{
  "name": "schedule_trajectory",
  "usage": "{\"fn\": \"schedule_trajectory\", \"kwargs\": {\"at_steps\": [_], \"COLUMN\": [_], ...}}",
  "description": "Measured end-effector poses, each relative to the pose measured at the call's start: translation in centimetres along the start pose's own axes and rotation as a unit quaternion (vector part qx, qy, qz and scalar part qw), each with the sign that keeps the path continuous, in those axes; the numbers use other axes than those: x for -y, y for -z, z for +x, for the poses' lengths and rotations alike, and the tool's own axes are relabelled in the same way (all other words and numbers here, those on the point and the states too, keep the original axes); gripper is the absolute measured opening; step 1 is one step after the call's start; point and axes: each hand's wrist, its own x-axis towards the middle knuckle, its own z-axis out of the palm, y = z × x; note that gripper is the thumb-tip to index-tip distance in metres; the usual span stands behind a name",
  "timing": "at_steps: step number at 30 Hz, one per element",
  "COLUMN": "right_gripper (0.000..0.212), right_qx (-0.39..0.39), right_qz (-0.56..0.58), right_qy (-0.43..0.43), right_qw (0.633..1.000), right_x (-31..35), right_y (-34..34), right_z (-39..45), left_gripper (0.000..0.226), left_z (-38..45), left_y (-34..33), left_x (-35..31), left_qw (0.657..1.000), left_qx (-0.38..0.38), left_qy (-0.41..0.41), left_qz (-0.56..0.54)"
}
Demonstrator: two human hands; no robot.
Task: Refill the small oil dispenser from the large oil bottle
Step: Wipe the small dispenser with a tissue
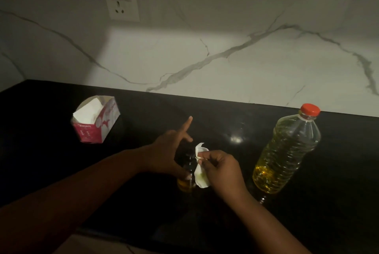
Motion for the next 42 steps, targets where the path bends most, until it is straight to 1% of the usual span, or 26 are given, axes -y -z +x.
{"fn": "schedule_trajectory", "kwargs": {"at_steps": [2, 5, 7, 10, 11, 14, 16, 17, 18, 21, 23, 25, 28, 31, 32, 35, 37, 38, 39, 40, 42], "right_gripper": [0.015, 0.016, 0.017, 0.017, 0.017, 0.017, 0.018, 0.018, 0.019, 0.02, 0.02, 0.02, 0.018, 0.016, 0.015, 0.015, 0.015, 0.016, 0.016, 0.017, 0.018], "right_qx": [-0.003, 0.009, 0.014, 0.012, 0.013, 0.016, 0.017, 0.015, 0.013, 0.003, 0.006, 0.011, 0.026, 0.057, 0.066, 0.086, 0.093, 0.096, 0.098, 0.097, 0.092], "right_qz": [0.004, -0.008, -0.017, -0.023, -0.026, -0.03, -0.03, -0.028, -0.026, -0.017, -0.009, -0.002, 0.001, 0.0, 0.0, 0.0, 0.004, 0.007, 0.01, 0.011, 0.009], "right_qy": [0.0, 0.005, 0.008, 0.01, 0.009, 0.007, 0.005, 0.006, 0.007, 0.015, 0.016, 0.018, 0.022, 0.015, 0.012, 0.008, 0.007, 0.006, 0.004, 0.003, 0.007], "right_qw": [1.0, 1.0, 1.0, 1.0, 1.0, 0.999, 0.999, 0.999, 1.0, 1.0, 1.0, 1.0, 0.999, 0.998, 0.998, 0.996, 0.996, 0.995, 0.995, 0.995, 0.996], "right_x": [0.0, 0.0, 0.1, 0.1, 0.1, 0.3, 0.3, 0.3, 0.2, -0.1, -0.2, -0.3, -0.2, 0.0, 0.1, 0.3, 0.4, 0.4, 0.5, 0.4, 0.3], "right_y": [0.0, 0.0, 0.0, -0.1, -0.2, -0.2, -0.1, -0.1, 0.0, 0.1, 0.0, -0.1, -0.1, 0.3, 0.5, 0.8, 0.9, 0.9, 0.9, 0.8, 0.7], "right_z": [0.0, 0.1, 0.1, 0.2, 0.2, 0.4, 0.5, 0.4, 0.4, 0.3, 0.3, 0.4, 0.6, 1.0, 1.1, 1.5, 1.7, 1.8, 1.9, 1.9, 2.0], "left_gripper": [0.134, 0.129, 0.13, 0.126, 0.124, 0.117, 0.119, 0.121, 0.124, 0.123, 0.117, 0.114, 0.116, 0.115, 0.115, 0.121, 0.123, 0.125, 0.127, 0.128, 0.124], "left_z": [-0.6, -0.8, -0.7, -0.2, -0.1, 0.0, -0.2, -0.4, -0.7, -1.9, -2.6, -2.8, -2.5, -2.1, -2.0, -1.5, -1.4, -1.3, -1.1, -1.0, -1.1], "left_y": [-1.2, -2.2, -1.8, -1.2, -1.2, -1.3, -1.5, -1.6, -1.9, -2.8, -3.3, -3.6, -3.6, -3.3, -2.9, -1.2, 0.2, 0.7, 0.9, 0.9, 0.5], "left_x": [0.3, 0.7, 0.5, 0.1, -0.1, -0.4, -0.3, -0.1, -0.1, -0.8, -1.7, -1.9, -1.5, -1.1, -0.9, 0.3, 0.4, 0.4, 0.3, 0.0, -0.5], "left_qw": [0.998, 0.995, 0.995, 0.999, 0.999, 0.995, 0.99, 0.991, 0.993, 0.987, 0.979, 0.975, 0.976, 0.982, 0.985, 0.99, 0.991, 0.993, 0.996, 0.997, 0.995], "left_qx": [-0.051, -0.081, -0.073, -0.041, -0.027, 0.003, 0.006, -0.003, -0.024, -0.133, -0.174, -0.188, -0.183, -0.156, -0.132, -0.032, 0.022, 0.036, 0.037, 0.019, -0.041], "left_qy": [0.023, 0.042, 0.039, 0.023, 0.02, 0.026, 0.039, 0.045, 0.049, 0.084, 0.106, 0.119, 0.113, 0.101, 0.097, 0.081, 0.075, 0.074, 0.07, 0.072, 0.088], "left_qz": [-0.03, -0.05, -0.058, -0.015, -0.024, -0.095, -0.136, -0.13, -0.102, -0.022, -0.018, -0.024, -0.032, -0.046, -0.059, -0.114, -0.109, -0.08, -0.046, -0.021, -0.005]}}
